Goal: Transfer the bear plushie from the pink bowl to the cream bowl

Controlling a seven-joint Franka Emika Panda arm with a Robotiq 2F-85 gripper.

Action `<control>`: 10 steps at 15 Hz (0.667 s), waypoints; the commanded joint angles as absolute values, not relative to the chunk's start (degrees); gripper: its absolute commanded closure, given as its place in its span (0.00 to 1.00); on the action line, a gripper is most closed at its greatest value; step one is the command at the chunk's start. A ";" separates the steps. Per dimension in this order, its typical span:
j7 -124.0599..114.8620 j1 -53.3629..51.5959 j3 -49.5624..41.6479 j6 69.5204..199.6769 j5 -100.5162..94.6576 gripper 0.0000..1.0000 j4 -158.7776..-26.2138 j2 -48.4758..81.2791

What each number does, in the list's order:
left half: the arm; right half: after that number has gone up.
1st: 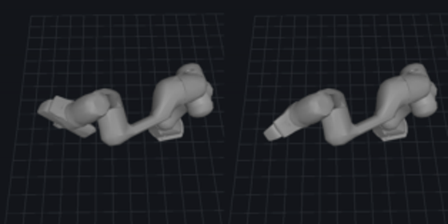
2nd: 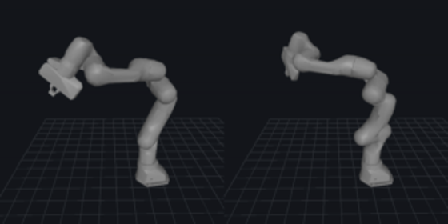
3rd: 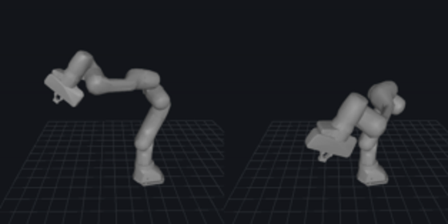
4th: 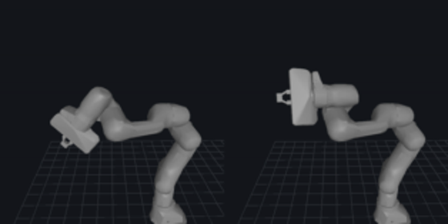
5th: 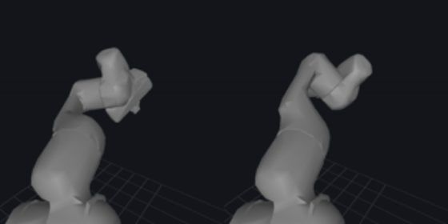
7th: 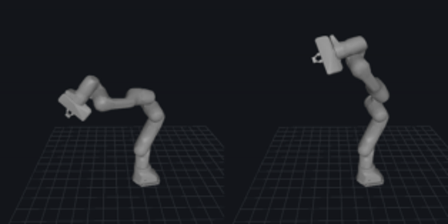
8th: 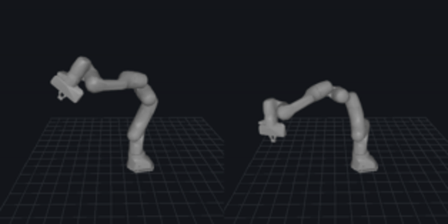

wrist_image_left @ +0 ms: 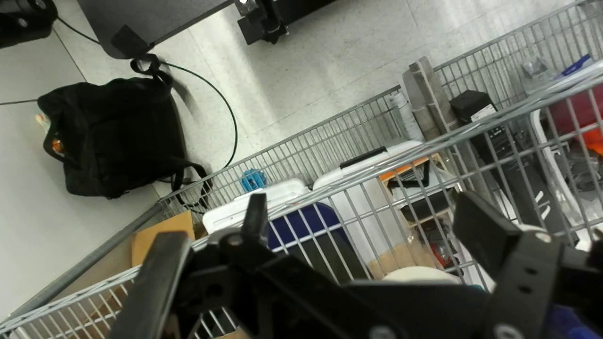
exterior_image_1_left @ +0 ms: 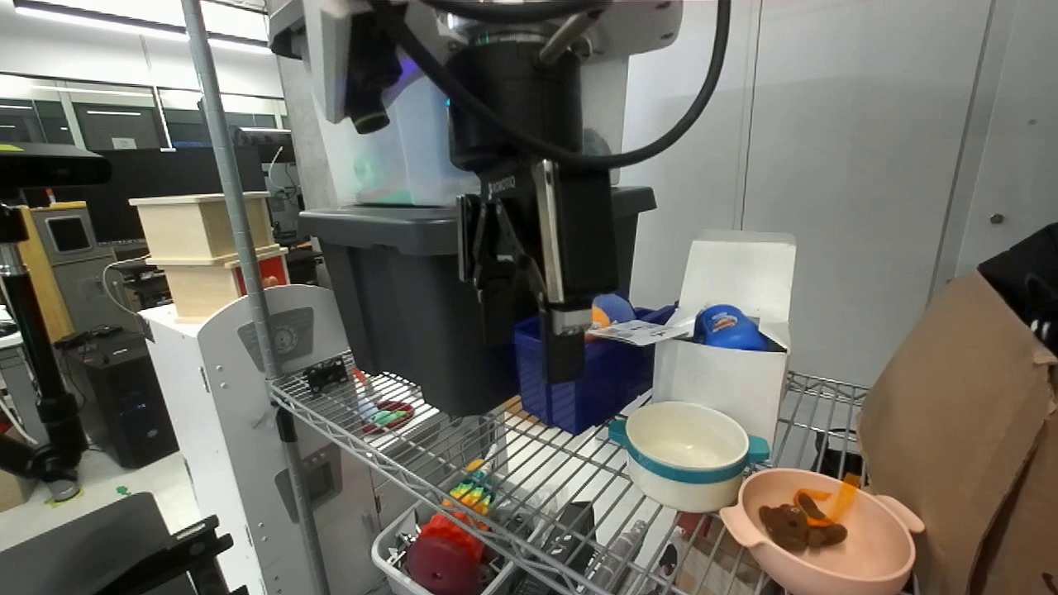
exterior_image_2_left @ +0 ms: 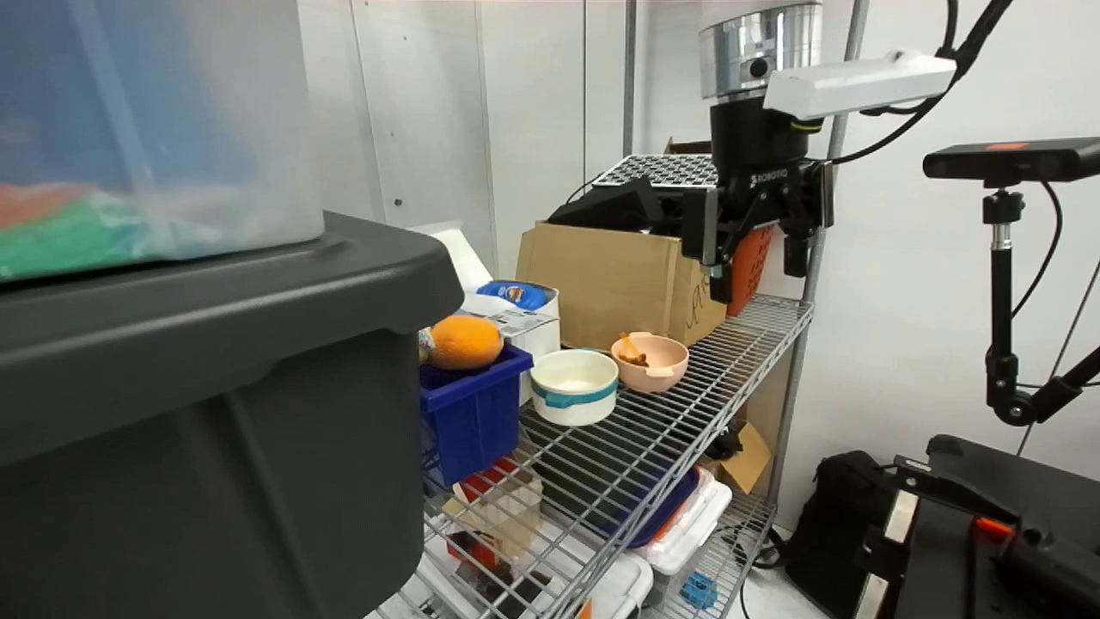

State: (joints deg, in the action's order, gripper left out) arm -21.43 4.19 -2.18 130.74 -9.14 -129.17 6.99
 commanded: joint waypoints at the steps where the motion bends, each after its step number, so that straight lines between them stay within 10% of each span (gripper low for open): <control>1: -14.49 4.40 -3.32 130.74 -5.99 0.00 -127.70 7.49; 10: -14.23 3.84 -3.78 130.59 -6.34 0.00 -128.27 7.33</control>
State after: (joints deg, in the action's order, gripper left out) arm -14.35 4.49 -3.11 130.73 -6.47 -128.36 7.33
